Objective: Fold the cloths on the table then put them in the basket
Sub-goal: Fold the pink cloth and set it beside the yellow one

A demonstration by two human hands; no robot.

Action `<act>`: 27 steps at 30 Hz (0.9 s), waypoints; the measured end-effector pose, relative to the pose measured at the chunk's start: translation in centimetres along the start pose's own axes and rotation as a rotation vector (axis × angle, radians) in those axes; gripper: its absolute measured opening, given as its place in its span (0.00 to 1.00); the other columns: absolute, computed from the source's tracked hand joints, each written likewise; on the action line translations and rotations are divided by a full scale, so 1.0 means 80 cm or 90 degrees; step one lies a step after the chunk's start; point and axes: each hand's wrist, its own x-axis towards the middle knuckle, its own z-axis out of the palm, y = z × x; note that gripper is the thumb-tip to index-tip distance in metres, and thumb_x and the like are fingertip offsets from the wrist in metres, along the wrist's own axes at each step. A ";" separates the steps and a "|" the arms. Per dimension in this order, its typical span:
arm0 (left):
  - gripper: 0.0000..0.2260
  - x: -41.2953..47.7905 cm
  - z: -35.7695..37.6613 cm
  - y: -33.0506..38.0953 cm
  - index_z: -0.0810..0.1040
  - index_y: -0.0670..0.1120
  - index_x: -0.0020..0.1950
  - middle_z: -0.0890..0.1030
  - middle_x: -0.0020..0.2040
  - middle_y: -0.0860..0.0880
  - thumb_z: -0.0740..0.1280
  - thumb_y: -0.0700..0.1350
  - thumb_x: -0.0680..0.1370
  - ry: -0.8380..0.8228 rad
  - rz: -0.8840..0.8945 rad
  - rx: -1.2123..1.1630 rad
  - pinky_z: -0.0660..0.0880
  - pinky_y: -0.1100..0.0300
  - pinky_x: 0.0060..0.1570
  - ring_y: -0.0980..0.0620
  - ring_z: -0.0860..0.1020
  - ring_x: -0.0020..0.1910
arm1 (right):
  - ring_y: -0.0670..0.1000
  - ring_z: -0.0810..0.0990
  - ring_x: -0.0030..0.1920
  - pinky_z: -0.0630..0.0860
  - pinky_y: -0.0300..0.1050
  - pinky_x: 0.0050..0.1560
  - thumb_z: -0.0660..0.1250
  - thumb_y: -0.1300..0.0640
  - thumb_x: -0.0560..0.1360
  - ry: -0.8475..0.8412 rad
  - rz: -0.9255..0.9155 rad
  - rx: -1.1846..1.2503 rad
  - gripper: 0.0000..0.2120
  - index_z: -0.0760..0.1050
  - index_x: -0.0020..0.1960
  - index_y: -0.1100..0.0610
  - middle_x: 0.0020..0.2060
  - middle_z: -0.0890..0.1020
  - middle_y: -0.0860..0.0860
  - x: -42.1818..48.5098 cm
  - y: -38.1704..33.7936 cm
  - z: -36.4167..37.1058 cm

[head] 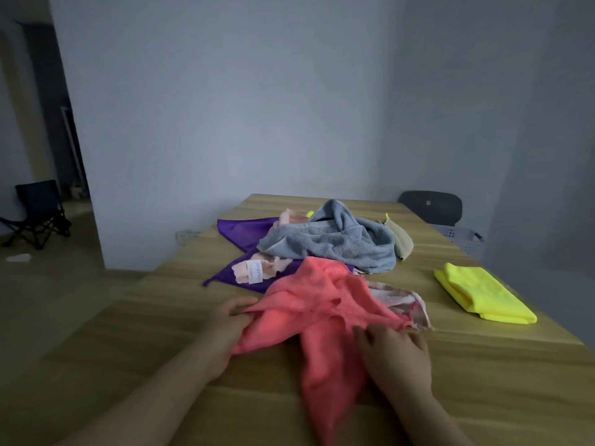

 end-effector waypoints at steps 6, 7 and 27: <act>0.14 -0.002 -0.047 0.007 0.76 0.44 0.58 0.78 0.58 0.44 0.65 0.35 0.75 0.128 0.067 0.394 0.70 0.60 0.44 0.49 0.75 0.51 | 0.48 0.78 0.53 0.63 0.46 0.60 0.54 0.48 0.74 0.007 0.093 -0.070 0.11 0.73 0.46 0.50 0.46 0.82 0.46 -0.005 0.016 -0.007; 0.16 -0.008 -0.047 0.008 0.76 0.46 0.60 0.77 0.59 0.45 0.66 0.36 0.73 0.174 0.154 0.546 0.71 0.57 0.48 0.47 0.75 0.54 | 0.47 0.76 0.56 0.63 0.45 0.58 0.53 0.47 0.75 0.005 0.071 -0.098 0.11 0.73 0.47 0.49 0.49 0.81 0.44 -0.006 0.012 -0.006; 0.17 -0.041 -0.066 -0.006 0.59 0.66 0.71 0.43 0.75 0.63 0.50 0.57 0.81 -0.368 0.208 0.811 0.37 0.47 0.72 0.61 0.37 0.73 | 0.48 0.70 0.64 0.66 0.45 0.64 0.54 0.40 0.77 -0.129 -0.079 0.031 0.15 0.71 0.56 0.46 0.62 0.75 0.45 0.000 0.008 0.002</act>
